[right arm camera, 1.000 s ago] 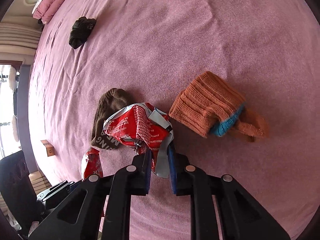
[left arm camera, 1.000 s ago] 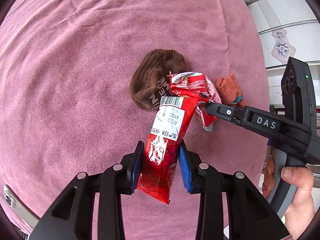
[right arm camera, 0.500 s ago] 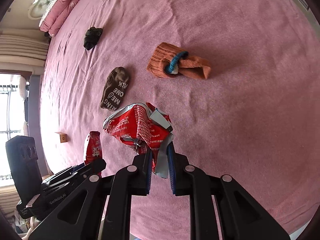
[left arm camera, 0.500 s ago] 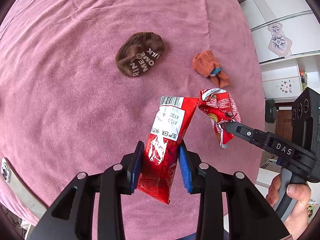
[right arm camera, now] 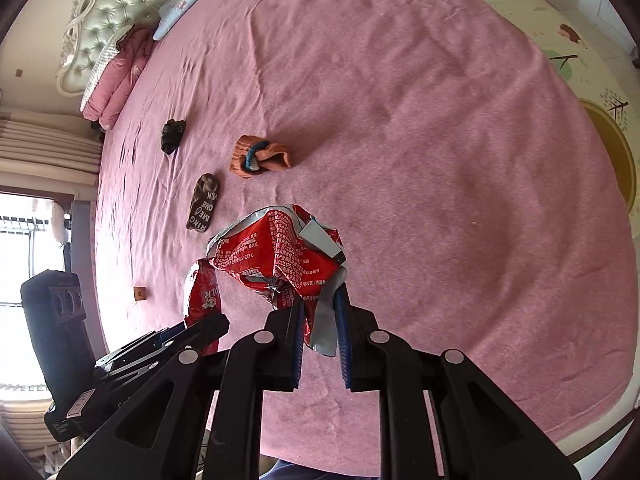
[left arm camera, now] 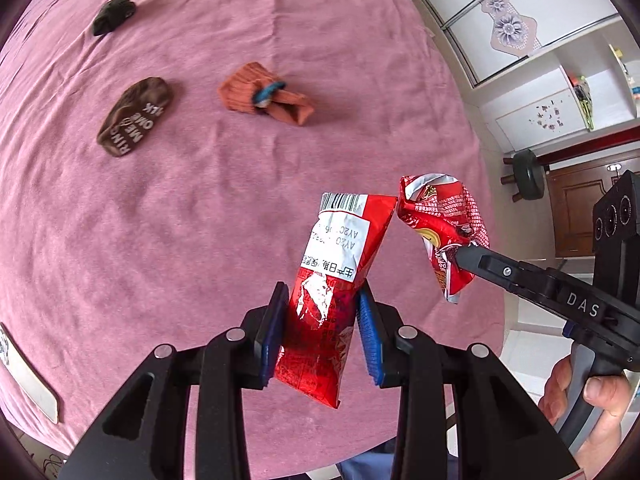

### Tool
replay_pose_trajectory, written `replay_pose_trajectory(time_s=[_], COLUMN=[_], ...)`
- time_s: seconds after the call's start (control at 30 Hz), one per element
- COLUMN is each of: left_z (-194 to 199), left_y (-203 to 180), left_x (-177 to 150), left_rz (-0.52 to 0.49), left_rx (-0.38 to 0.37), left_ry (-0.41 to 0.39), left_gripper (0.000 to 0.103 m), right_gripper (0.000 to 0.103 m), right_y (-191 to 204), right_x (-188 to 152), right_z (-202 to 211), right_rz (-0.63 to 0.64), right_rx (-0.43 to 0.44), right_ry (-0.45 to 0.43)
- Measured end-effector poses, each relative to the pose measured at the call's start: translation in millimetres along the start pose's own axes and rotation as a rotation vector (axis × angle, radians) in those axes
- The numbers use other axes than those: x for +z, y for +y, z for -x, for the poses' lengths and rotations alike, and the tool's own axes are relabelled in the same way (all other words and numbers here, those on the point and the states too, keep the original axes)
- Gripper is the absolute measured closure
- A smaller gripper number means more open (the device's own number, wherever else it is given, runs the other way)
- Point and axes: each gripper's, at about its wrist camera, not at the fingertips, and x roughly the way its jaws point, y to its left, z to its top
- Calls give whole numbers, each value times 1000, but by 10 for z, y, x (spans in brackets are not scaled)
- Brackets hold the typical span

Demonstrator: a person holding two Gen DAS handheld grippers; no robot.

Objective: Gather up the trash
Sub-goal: 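Carry the red packet and crumpled wrapper over the yellow bin with both tools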

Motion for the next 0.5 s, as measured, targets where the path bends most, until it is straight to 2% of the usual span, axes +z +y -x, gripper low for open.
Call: replay_pose_trajectory(time_s=[0.5], left_z=[-587], left_y=[-1705], left_x=[128], left_rz=[-142], left_rx=[-35], left_ry=[47], left_gripper=[68], right_gripper=[89], right_y=[-1475], right_x=[199], right_z=[926], right_rz=[-132], right_rx=[0], right_ry=[-102])
